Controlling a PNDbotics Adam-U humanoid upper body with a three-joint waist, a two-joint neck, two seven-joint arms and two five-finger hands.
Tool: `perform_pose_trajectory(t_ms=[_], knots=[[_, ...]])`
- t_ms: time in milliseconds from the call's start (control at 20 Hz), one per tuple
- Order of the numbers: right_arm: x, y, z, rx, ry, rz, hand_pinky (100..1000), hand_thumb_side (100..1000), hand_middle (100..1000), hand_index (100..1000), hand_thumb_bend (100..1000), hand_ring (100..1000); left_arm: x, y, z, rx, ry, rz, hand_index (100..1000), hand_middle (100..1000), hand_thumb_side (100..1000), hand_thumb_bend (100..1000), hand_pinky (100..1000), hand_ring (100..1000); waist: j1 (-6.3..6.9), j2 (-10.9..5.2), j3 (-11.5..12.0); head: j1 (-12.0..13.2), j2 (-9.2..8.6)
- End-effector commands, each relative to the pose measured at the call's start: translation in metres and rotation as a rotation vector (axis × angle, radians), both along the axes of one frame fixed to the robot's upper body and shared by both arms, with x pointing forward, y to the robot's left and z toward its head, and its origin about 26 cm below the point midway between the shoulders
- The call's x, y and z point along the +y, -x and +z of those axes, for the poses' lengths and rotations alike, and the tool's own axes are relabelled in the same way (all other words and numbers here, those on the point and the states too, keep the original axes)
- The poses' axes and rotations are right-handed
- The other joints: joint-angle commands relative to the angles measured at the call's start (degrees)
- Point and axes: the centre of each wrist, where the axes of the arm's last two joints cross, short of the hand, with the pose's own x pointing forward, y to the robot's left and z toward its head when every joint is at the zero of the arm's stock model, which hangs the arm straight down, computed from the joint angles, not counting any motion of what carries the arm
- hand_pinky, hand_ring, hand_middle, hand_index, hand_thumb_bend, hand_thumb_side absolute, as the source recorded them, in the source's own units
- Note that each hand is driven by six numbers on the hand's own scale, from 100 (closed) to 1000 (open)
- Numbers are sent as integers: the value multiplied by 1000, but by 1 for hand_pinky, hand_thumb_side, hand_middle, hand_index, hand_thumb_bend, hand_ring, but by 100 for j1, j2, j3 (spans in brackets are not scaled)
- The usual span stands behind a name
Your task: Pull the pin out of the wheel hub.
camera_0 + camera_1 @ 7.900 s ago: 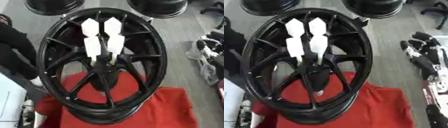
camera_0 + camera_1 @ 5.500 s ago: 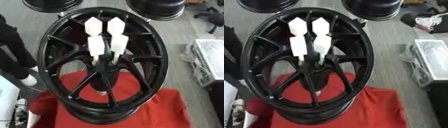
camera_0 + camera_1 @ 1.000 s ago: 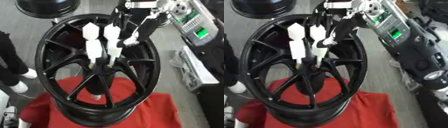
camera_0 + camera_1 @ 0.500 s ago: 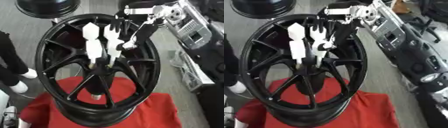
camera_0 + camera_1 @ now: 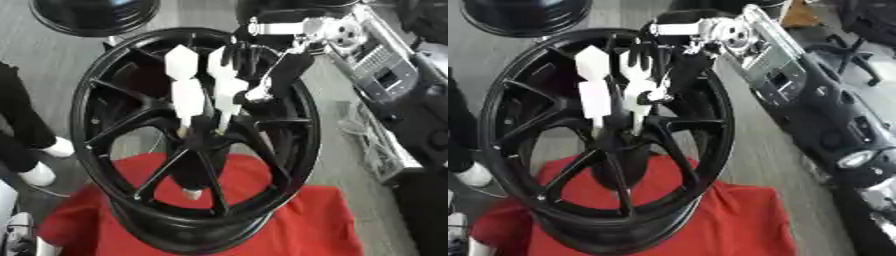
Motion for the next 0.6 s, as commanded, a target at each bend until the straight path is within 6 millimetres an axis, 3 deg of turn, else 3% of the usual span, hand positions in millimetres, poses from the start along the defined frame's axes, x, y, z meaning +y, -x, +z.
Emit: perform_pose_trajectory(t_ms=[50, 600], knots=[[-2, -1, 5, -22, -1, -16, 683, 246, 587, 735, 439, 555, 2, -2, 12, -25, -29, -3, 807, 735, 831, 182, 774, 821, 36, -64, 6, -21, -11], [0, -2, -1, -10, -5, -26, 674, 252, 562, 712, 441, 547, 2, -2, 12, -24, -36, 0, 804, 732, 831, 180, 774, 822, 25, -56, 22, -19, -11]])
